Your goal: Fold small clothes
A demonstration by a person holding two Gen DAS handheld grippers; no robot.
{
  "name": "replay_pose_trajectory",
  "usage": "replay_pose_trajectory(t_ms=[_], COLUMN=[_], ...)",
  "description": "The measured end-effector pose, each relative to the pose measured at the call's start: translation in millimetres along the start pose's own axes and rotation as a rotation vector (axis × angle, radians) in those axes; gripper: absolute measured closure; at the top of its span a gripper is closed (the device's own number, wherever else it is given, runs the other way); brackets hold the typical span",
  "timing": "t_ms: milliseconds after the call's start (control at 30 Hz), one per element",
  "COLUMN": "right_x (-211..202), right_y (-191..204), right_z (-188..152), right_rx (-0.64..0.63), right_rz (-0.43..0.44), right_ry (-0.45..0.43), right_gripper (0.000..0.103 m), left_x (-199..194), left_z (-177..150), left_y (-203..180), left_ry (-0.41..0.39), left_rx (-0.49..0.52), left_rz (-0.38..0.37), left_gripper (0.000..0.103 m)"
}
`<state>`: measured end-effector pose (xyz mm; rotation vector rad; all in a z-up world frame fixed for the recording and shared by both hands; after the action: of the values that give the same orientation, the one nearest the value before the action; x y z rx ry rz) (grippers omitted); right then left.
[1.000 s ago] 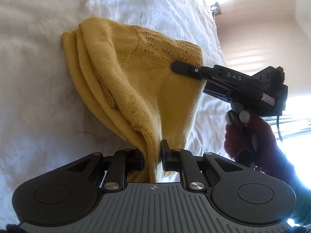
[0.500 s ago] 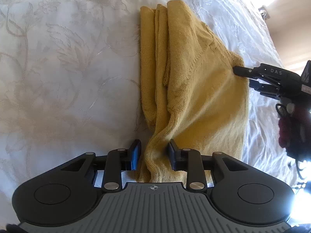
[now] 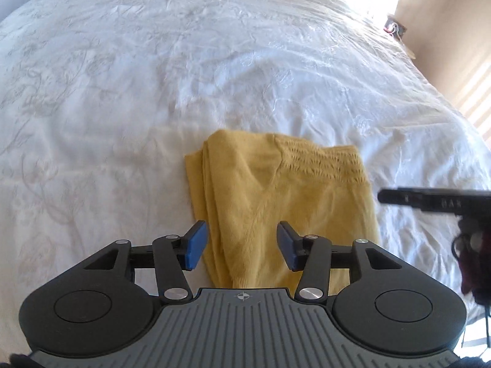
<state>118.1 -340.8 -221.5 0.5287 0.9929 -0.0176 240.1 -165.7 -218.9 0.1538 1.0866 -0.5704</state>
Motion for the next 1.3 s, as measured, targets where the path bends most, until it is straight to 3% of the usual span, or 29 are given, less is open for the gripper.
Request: replay_pose_trajectory(t_ms=[233,400,500,633,800,867,1133,1300], right_x=[-8.2,-5.1,-0.1,18.7,72.8,86.5,52.8,19.8], right_y=[4.0,7.7,9.4,11.3,-4.2,-17.1,-21.9,-20.7], right_z=[-18.5,-16.0,-6.3,14.1,27.2,25.8,16.6,3.1], right_rx=[-0.009,-0.028,-0.03,-0.027,-0.027,0.013,0.025,0.037], right_rz=[-0.013,-0.022,-0.024,-0.019,-0.134,-0.134,-0.086,-0.061], right_ry=[-0.01,-0.011,-0.021,-0.017,0.108,0.131,0.054,-0.007], right_gripper=[0.019,0.012,0.012,0.009,0.007,0.001,0.001,0.001], left_x=[61.3,82.2,79.0,74.3,75.3,79.7,63.2,30.6], left_z=[41.8,29.2,19.0,14.1,11.8,13.9,12.2,-3.7], left_y=[-11.3,21.9,39.6,42.8,50.0,54.4,61.0,38.3], left_ry=[0.011,0.109,0.1,0.09,0.096,0.095,0.085,0.046], left_rx=[0.061,0.075,0.037,0.065,0.0,-0.019,-0.056,0.024], left_rz=[0.104,0.231,0.225,0.205,0.2,0.196,0.148,0.163], left_gripper=[0.055,0.051,0.038,0.035,0.026,0.02,0.019,0.019])
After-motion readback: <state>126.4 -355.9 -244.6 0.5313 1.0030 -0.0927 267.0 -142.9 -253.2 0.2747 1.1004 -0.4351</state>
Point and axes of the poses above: each gripper's, at about its wrist camera, not at the fingertips, and x roughly the way its jaws point, y to its left, z to its top, the point moved 3 cm from there along x, roughly the way its jaws point, and after that the axes turned 6 degrees about x, right-handed, at the moved point
